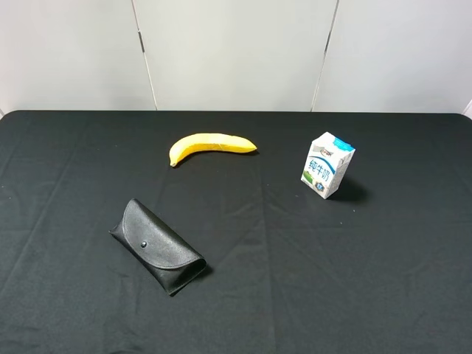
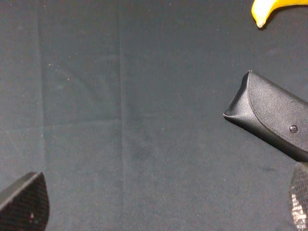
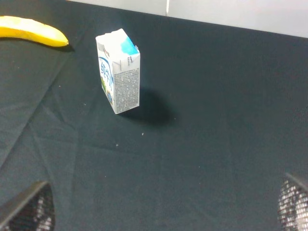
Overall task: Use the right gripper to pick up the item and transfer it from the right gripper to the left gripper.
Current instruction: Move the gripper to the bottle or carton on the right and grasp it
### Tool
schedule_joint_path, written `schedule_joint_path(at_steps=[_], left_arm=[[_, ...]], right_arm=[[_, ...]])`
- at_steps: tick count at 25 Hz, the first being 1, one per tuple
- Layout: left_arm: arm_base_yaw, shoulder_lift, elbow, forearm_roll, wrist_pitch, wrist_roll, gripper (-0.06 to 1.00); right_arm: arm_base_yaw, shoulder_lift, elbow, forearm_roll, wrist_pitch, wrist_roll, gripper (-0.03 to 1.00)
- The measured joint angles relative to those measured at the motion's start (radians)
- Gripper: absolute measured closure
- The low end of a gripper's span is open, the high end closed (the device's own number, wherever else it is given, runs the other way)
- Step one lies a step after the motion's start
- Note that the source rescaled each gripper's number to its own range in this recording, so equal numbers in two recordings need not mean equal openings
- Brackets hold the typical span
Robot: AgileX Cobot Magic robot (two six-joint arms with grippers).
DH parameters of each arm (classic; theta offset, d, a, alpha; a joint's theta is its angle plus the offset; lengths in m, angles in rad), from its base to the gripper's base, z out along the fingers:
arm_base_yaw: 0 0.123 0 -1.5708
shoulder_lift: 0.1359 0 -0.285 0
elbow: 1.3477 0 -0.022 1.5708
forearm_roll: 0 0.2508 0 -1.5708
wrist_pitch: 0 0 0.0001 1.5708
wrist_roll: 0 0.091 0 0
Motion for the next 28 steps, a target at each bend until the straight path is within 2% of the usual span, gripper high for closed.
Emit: schedule_joint_path(at_steps=[21, 28], left_arm=[[0.0, 0.0, 0.0, 0.0, 0.0, 0.0, -0.06], [0.0, 0.0, 0.0, 0.0, 0.0, 0.0, -0.06]], right_arm=[[0.0, 0.002, 0.0, 0.0, 0.0, 0.007, -0.03], [0.0, 0.161, -0.088, 0.0, 0.0, 0.01, -0.03]])
